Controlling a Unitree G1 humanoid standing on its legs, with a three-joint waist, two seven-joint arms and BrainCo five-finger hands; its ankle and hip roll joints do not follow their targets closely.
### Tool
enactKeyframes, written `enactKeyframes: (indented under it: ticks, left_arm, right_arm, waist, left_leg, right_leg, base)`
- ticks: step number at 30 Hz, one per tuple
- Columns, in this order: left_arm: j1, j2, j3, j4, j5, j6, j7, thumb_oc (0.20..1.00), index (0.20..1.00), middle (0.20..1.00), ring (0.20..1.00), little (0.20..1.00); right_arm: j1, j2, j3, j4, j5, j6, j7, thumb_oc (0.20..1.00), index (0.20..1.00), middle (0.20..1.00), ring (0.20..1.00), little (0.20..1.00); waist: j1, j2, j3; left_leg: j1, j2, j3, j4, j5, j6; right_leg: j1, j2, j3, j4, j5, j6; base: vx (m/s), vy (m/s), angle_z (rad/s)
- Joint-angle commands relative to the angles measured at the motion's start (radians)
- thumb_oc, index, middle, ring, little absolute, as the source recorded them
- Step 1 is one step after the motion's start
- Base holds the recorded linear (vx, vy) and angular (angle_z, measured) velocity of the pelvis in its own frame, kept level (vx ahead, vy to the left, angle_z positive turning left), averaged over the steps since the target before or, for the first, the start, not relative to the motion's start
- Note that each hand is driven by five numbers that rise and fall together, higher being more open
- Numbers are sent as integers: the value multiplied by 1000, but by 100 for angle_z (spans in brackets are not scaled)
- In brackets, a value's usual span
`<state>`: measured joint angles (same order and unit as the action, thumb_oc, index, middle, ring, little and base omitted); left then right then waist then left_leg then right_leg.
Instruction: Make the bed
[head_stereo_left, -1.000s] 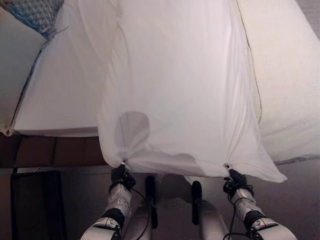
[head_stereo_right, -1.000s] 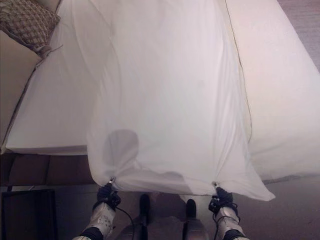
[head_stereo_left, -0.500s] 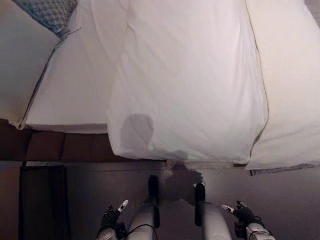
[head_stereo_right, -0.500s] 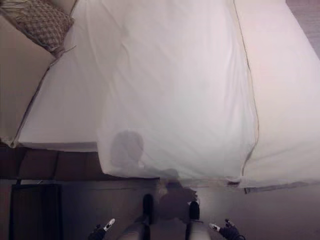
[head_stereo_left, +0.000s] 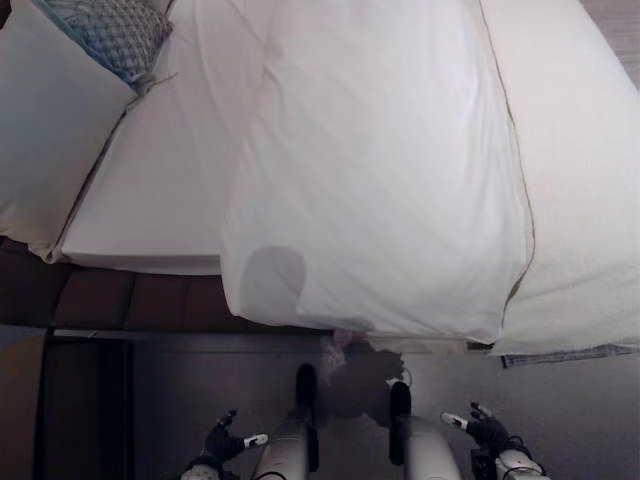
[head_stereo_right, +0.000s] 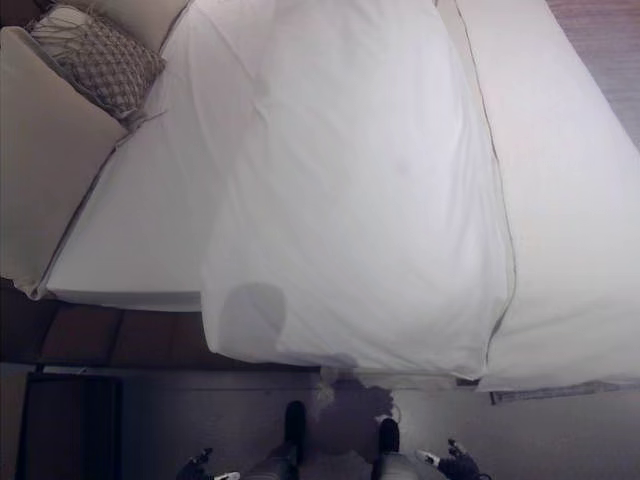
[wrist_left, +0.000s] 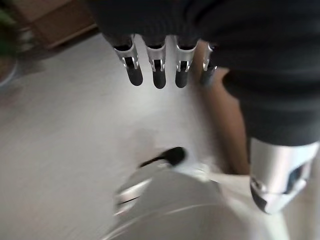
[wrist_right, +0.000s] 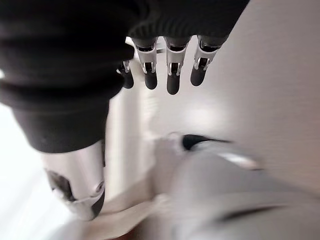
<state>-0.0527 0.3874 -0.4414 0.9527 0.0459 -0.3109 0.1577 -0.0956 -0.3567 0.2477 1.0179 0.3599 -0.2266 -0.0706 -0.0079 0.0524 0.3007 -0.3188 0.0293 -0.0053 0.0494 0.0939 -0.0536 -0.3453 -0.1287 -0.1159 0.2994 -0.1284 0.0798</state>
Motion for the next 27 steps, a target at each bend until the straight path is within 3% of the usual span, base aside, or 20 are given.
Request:
enactKeyframes:
  ticks: [1, 5, 10, 15, 16, 19, 27]
  left_arm:
    - [-78, 24, -16, -20, 75, -74, -18, 1000, 1000, 1000, 1000, 1000]
    - [-184, 66, -118, -108, 21, -106, -89, 1000, 1000, 1000, 1000, 1000]
    - [-340, 38, -205, -122, -72, -96, -161, 1000, 1000, 1000, 1000, 1000]
    - [-399, 25, -218, -130, -114, -90, -165, 1000, 1000, 1000, 1000, 1000]
    - [-505, 4, -239, -147, -220, -68, -199, 1000, 1000, 1000, 1000, 1000]
    - [-595, 6, -254, -156, -315, -51, -232, 1000, 1000, 1000, 1000, 1000]
    - [-800, -15, -149, -49, -300, -46, -83, 1000, 1000, 1000, 1000, 1000]
  right_arm:
    - [-37, -40, 41, -73, -8, -66, 31, 1000, 1000, 1000, 1000, 1000]
    - [-112, -90, 111, -209, 67, -79, 98, 1000, 1000, 1000, 1000, 1000]
    - [-269, -99, 193, -230, 66, -65, 110, 1000, 1000, 1000, 1000, 1000]
    - [-320, -94, 217, -238, 74, -58, 111, 1000, 1000, 1000, 1000, 1000]
    - [-414, -87, 257, -224, 118, -31, 133, 1000, 1000, 1000, 1000, 1000]
    - [-482, -72, 272, -211, 213, -10, 160, 1000, 1000, 1000, 1000, 1000]
    - [-706, -59, 278, -192, 337, -8, 125, 1000, 1000, 1000, 1000, 1000]
  waist:
    - [6, -48, 20]
    - [-1, -53, 34]
    - [-3, -52, 67]
    - [-3, -51, 86]
    - [-7, -48, 124]
    - [-13, -46, 149]
    - [-9, -54, 181]
  left_leg:
    - [19, -63, 14, 63, -94, 20]
    - [2, -64, 26, 72, -94, 19]
    - [-36, -63, 37, 96, -94, 19]
    - [-61, -62, 41, 122, -97, 19]
    - [-118, -65, 46, 179, -107, 18]
    - [-169, -66, 54, 212, -110, 19]
    - [-323, -60, 72, 317, -121, 10]
  right_leg:
    - [56, -22, 13, -193, 168, 63]
    - [30, -19, 26, -183, 170, 63]
    - [-13, -19, 34, -160, 172, 59]
    - [-44, -17, 39, -127, 167, 54]
    - [-106, -19, 46, -66, 156, 48]
    - [-164, -22, 54, -31, 164, 49]
    - [-323, -31, 65, 81, 147, 42]
  base:
    - [0, 0, 0]
    - [-33, 11, -2]
    - [-60, 6, -7]
    - [-37, 2, -1]
    - [-133, 10, 5]
    - [-121, 24, 7]
    - [-85, 8, -1]
